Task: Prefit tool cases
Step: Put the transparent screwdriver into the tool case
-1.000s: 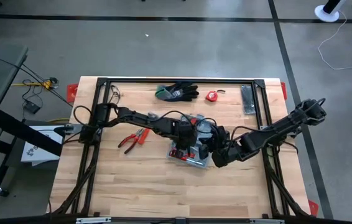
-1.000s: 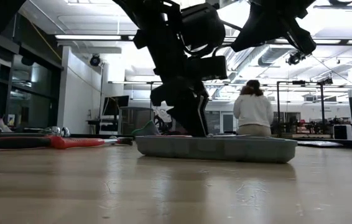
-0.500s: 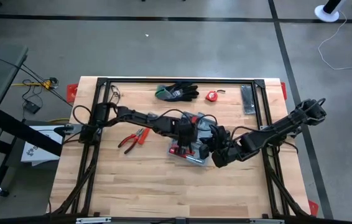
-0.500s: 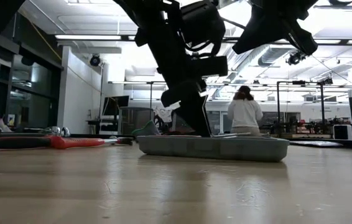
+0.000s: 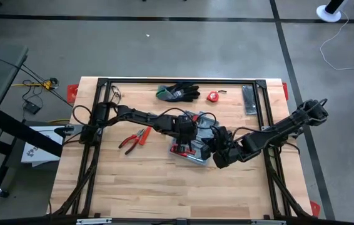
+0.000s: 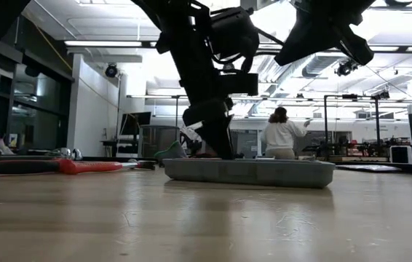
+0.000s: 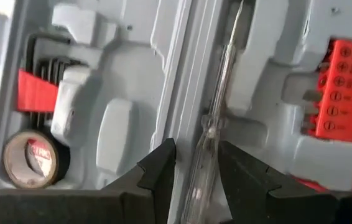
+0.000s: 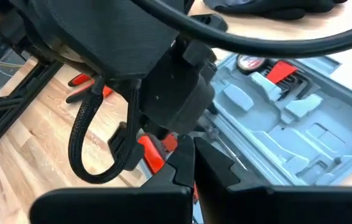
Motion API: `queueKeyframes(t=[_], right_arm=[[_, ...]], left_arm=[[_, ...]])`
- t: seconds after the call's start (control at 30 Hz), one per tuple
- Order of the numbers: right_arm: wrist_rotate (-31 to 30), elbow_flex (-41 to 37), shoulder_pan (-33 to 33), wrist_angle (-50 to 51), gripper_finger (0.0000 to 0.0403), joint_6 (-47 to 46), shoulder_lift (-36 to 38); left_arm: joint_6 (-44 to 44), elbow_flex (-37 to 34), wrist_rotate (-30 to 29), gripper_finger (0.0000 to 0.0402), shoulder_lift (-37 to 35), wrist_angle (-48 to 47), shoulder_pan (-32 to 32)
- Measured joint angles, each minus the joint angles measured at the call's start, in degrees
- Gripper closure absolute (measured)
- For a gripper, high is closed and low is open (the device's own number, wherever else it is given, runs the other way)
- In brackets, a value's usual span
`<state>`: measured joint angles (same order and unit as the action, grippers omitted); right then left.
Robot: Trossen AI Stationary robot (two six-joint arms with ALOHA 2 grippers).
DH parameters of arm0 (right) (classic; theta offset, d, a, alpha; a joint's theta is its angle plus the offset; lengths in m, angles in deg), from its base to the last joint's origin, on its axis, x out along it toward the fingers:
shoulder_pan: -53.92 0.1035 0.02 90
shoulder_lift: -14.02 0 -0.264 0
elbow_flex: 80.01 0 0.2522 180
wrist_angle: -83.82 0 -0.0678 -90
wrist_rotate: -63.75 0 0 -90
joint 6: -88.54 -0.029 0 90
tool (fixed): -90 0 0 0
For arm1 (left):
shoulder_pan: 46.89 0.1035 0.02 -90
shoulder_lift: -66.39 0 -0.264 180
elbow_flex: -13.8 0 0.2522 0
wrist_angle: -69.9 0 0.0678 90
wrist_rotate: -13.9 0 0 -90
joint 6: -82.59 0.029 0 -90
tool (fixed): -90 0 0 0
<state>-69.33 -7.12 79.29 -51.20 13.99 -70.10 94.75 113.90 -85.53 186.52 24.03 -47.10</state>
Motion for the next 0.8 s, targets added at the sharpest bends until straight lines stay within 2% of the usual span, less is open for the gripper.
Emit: queueKeyframes(t=[0.23,0.33,0.43,0.53,0.67,0.8], right_arm=[[1.25,0.00,-1.41,-0.26,0.0403,0.02,-0.74],[5.69,0.00,-2.86,-3.02,0.0403,1.19,-2.60],[12.73,0.00,-4.75,-9.51,0.0403,5.52,-6.01],[17.65,0.00,-6.92,-15.67,0.0403,8.95,-9.89],[20.11,0.00,-10.91,-16.38,0.0403,9.66,-13.45],[26.62,0.00,-15.04,-18.23,0.0403,14.96,-15.37]], left_arm=[[-7.97,-0.04,9.72,0.0287,-5.98,-1.70,0.67],[-9.39,-0.04,10.07,0.0287,-9.47,-1.43,0.46],[-10.74,-1.88,10.01,0.0287,-13.64,-0.84,0.42],[-13.26,-7.66,9.76,0.0287,-19.47,0.72,0.46],[-19.11,-19.83,9.61,0.0287,-28.99,6.12,0.52],[-27.55,-31.82,8.33,0.0287,-36.99,12.59,-0.62]])
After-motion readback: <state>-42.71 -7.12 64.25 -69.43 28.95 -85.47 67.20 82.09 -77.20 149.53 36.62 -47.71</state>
